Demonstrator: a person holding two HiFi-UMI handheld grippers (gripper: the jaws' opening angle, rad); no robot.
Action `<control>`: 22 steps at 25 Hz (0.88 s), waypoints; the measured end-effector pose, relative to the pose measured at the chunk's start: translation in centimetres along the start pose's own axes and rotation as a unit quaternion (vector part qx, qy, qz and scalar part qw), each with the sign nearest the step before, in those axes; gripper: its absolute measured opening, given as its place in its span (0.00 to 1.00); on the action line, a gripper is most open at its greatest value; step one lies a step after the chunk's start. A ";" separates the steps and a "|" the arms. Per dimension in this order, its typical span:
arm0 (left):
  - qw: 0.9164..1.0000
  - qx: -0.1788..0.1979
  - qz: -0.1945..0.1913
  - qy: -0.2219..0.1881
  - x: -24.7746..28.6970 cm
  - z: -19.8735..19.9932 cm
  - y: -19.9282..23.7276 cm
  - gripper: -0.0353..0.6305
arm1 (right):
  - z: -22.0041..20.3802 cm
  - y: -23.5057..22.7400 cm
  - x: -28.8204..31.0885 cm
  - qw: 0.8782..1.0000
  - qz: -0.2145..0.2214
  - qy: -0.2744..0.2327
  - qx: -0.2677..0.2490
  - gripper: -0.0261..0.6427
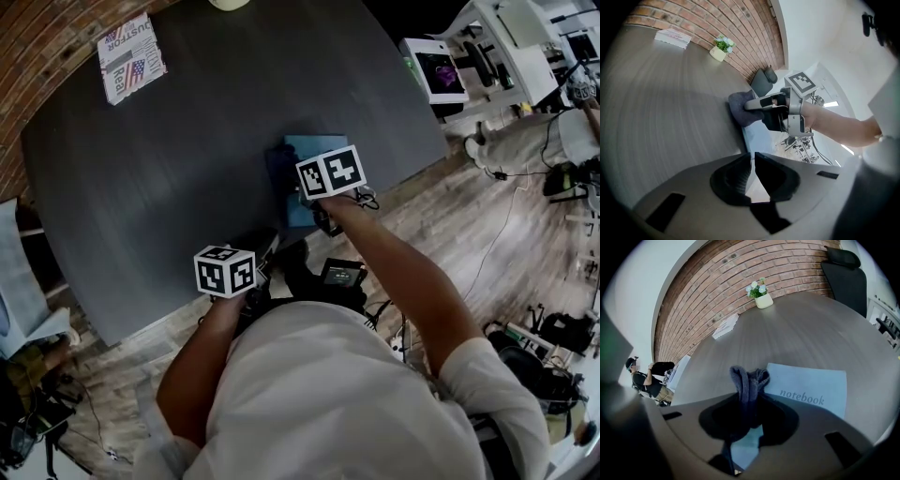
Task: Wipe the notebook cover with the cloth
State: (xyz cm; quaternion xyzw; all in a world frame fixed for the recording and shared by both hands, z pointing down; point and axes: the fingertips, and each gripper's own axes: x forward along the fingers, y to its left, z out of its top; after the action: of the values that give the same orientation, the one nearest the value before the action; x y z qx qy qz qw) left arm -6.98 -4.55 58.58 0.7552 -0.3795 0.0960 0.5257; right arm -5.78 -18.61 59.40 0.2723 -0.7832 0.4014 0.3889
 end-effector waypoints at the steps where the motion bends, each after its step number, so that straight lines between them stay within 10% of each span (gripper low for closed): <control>1: 1.000 0.000 0.001 0.000 0.0 0.1 0.0 0.11 | 0.2 -0.1 0.0 1.000 0.000 -0.001 0.001 0.21; 22: 0.999 -0.015 0.001 -0.034 -2.1 1.6 -0.1 0.10 | 4.9 -2.3 1.2 1.000 -0.015 -0.015 0.002 0.21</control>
State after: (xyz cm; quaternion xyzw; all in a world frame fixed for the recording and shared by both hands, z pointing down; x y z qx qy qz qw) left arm -8.78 -4.91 56.62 0.7499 -0.3991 0.0654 0.5235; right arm -6.68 -24.05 59.51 0.2905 -0.7843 0.3928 0.3823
